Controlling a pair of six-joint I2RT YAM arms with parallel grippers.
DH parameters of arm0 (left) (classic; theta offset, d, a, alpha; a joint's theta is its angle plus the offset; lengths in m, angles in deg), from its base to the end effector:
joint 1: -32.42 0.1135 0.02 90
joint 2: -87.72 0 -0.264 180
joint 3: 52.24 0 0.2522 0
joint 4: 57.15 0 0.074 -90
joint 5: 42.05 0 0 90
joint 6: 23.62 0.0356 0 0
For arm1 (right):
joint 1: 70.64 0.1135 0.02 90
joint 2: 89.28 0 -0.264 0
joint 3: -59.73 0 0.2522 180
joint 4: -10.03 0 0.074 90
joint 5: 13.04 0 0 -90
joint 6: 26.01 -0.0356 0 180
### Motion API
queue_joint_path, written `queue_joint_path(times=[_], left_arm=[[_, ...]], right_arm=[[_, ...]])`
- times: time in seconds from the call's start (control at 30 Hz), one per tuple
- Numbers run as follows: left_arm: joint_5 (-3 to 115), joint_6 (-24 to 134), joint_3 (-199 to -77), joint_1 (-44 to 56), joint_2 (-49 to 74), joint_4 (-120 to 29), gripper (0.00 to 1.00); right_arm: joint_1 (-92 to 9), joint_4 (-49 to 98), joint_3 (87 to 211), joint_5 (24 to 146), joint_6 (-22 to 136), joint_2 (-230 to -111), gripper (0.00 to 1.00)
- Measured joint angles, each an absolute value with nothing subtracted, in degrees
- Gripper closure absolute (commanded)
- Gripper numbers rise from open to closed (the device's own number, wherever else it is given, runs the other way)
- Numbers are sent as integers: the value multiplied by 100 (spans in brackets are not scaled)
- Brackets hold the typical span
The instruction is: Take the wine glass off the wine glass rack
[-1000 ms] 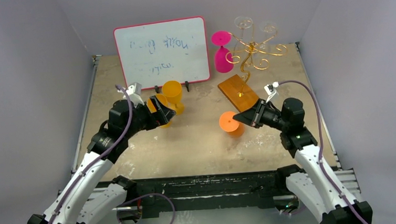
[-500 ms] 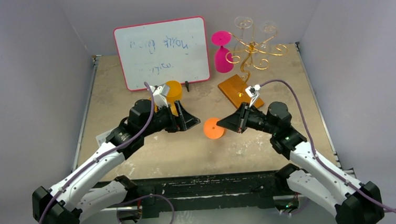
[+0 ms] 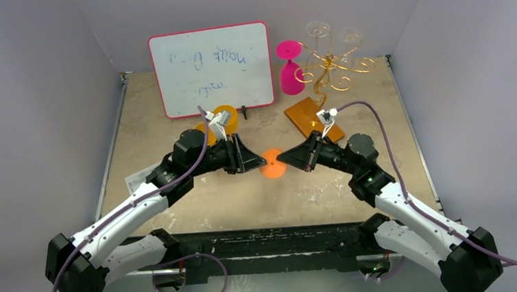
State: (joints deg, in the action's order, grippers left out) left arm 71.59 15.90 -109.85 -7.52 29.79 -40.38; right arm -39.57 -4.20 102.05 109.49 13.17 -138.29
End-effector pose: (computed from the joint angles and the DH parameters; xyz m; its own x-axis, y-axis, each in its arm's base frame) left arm 0.1702 -0.1611 0.3045 -0.8237 -0.2319 -0.5173 0.3874 0.4359 -0.8123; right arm 0.1618 0.1198 0.2970 -0.6202 0.3893 -0.6810 -0.6505 0.2299 0.7239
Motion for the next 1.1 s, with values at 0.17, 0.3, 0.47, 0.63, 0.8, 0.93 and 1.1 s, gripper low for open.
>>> queue_joint_path(times=[0.17, 0.3, 0.47, 0.63, 0.8, 0.93, 1.1], left_arm=[[7448, 1559, -10985, -800, 2833, -4311, 86], [7629, 1468, -10983, -822, 2774, -4486, 100], [7706, 1448, -10983, -829, 2778, -4593, 100], [7697, 1481, -10981, -853, 2802, -4587, 100], [7693, 1551, -10990, -853, 2894, -4539, 100], [7693, 1549, -10990, -853, 3023, -4567, 100], [7631, 1505, -10898, -853, 3237, -4630, 100]], right_arm=[[-3951, -616, 10205, 10988, 1240, -13915, 100], [-3957, -660, 10188, 11017, 1236, -13939, 88], [-3953, -695, 10142, 11076, 1218, -13945, 62], [-3946, -632, 10140, 11122, 1301, -13770, 47], [-3946, -852, 9958, 11377, 1299, -13659, 49], [-3946, -979, 9873, 11653, 1188, -13921, 56], [-3903, -1351, 9875, 11913, 989, -14192, 71]])
